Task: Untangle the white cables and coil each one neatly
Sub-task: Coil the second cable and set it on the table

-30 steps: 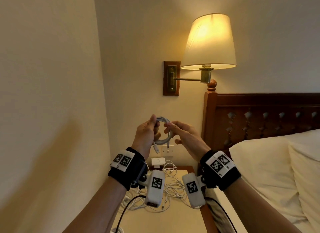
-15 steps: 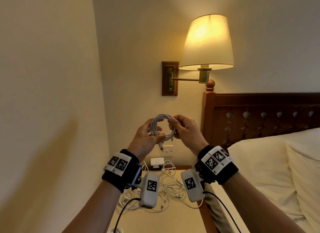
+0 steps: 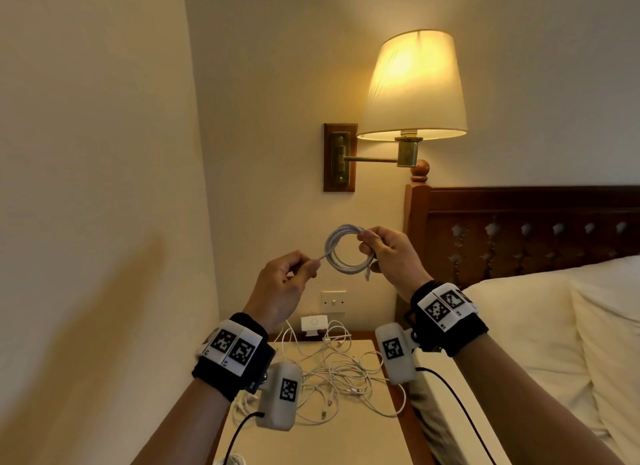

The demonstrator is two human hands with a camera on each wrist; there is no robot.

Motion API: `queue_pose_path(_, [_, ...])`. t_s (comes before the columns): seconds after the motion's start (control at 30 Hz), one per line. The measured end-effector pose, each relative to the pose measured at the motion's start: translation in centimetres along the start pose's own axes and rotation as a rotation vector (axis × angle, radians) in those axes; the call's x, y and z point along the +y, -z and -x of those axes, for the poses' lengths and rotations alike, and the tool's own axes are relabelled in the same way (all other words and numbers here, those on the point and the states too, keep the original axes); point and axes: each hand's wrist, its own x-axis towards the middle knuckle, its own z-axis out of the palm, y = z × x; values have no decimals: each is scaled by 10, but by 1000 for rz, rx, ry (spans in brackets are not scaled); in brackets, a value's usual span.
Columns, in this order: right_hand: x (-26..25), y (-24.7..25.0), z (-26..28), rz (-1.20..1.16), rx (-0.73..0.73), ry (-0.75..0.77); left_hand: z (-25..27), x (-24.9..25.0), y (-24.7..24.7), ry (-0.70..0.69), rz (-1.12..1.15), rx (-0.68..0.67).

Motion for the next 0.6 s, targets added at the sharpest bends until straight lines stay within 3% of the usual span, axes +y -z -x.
queue_pose_path(0.1, [-2,0,2,-80,-1,18,4,-3,1,-22,83,-29])
queue_pose_path(0.33, [-8,-20,11,-277,-141,71,-1,-19,1,97,107,-112])
queue_pose_path(0.4, [-12,-20,10,-300,-164,67,-3,-16,5,162,215,-115])
queue_pose_path(0.5, [-19,-19,6,-333,-197,63,-9,-9,9,215,390,-63])
queue_pose_path(0.6, [-17,-20,2,-339,-228,65,-14,-4,9,181,479,-11])
